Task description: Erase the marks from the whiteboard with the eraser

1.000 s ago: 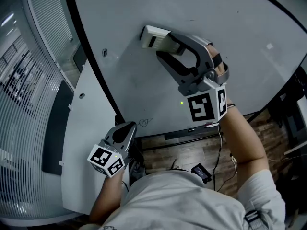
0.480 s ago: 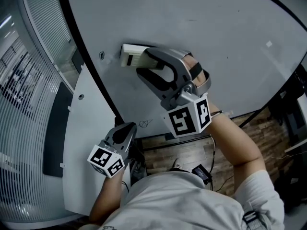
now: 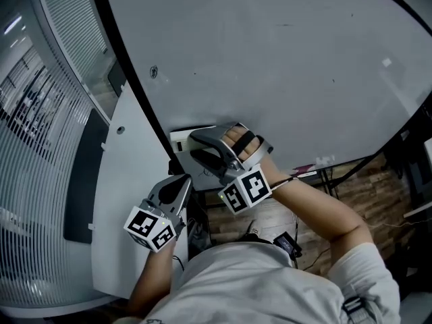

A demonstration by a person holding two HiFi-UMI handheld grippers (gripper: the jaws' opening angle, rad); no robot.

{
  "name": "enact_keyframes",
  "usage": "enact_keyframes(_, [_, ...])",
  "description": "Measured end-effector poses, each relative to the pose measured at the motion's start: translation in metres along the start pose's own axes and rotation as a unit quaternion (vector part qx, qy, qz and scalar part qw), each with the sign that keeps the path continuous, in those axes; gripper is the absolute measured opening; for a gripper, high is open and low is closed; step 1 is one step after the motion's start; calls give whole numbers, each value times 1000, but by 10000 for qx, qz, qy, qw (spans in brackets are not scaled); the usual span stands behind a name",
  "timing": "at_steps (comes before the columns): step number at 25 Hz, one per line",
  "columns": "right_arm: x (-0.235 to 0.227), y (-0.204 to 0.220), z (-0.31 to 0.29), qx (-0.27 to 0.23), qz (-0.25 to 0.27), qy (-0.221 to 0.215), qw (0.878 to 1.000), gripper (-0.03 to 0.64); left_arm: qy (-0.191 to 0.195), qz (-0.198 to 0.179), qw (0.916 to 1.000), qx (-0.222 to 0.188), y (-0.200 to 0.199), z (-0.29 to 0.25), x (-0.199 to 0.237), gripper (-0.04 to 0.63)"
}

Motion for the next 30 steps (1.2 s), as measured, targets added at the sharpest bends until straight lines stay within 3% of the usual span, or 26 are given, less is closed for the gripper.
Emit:
enact_keyframes(7, [-23,-1,7,86,161,48,9998,236,36,36,10000,-44,1,0,-4,6])
enact_keyframes(18, [-159,-10,63,247,179,1238,9918,236,203,-54,9996,-178,-3,0,-10,6])
enact_keyframes(23, [-210,-10,84,368,-38,1650,9856,236,161,-99,9991,-389,-14,1,-9,6])
enact_keyframes(30, [-210,-10,84,467,-266,1818,9819,236,159,-97,9988,-459,-17,1,-11,6])
Point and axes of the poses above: the fingertips, and each gripper's own axes: z backward along the fingers, x to its left, y out of its underside, the point moved 6 cm from there along z, backward along the fingers, and after that the axes turned 1 degree about z, right-handed, at the moved point
